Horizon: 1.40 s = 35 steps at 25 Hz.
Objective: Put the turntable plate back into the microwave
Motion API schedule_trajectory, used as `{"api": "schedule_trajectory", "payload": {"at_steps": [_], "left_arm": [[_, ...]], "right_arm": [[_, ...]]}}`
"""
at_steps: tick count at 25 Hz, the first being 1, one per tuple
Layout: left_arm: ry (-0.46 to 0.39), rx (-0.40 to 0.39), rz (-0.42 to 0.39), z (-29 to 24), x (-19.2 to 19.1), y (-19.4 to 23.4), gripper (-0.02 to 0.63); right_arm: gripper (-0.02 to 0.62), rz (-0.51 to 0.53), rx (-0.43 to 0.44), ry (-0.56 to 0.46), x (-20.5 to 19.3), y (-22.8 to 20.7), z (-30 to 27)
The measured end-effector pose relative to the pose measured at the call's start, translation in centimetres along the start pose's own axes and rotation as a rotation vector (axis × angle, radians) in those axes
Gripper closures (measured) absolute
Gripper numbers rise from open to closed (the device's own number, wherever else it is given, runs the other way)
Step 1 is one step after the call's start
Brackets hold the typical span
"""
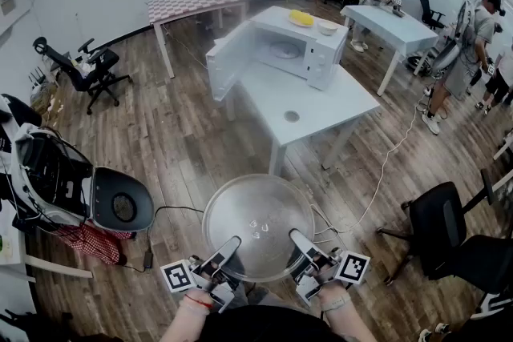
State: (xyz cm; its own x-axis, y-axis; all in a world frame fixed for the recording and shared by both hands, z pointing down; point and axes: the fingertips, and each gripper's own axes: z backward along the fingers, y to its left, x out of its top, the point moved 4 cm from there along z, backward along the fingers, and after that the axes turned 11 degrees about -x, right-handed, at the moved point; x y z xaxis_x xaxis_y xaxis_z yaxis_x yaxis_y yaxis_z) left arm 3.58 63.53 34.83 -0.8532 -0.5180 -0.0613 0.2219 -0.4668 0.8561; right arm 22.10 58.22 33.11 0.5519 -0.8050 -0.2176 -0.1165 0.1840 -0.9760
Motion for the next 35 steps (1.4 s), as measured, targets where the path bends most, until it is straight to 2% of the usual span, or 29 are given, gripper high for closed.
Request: {"api": "schedule_trajectory", "payload": {"at_steps": [7, 14, 28, 35], "left_arm": [[0.009, -0.006, -0.032, 0.1, 0.3, -1.2, 0.574], [0.025, 0.007, -0.001, -0.9, 2.6, 1.0, 0.574], [0.156, 0.012, 0.063, -9.1, 15.4, 7.1, 0.574], [0.230, 0.025, 0.100, -11.5, 21.1, 9.9, 0.574]], "right_arm": [[0.555, -0.010, 0.034, -0.001, -0.6, 0.6, -0.3], [0.555, -0.026, 0.012, -0.033, 0.6, -1.1, -2.3], [0.555, -0.036, -0.006, -0.189, 7.7, -3.4, -13.7], [0.555, -0.046, -0.031, -0.265, 9.4, -5.0, -18.6]]}}
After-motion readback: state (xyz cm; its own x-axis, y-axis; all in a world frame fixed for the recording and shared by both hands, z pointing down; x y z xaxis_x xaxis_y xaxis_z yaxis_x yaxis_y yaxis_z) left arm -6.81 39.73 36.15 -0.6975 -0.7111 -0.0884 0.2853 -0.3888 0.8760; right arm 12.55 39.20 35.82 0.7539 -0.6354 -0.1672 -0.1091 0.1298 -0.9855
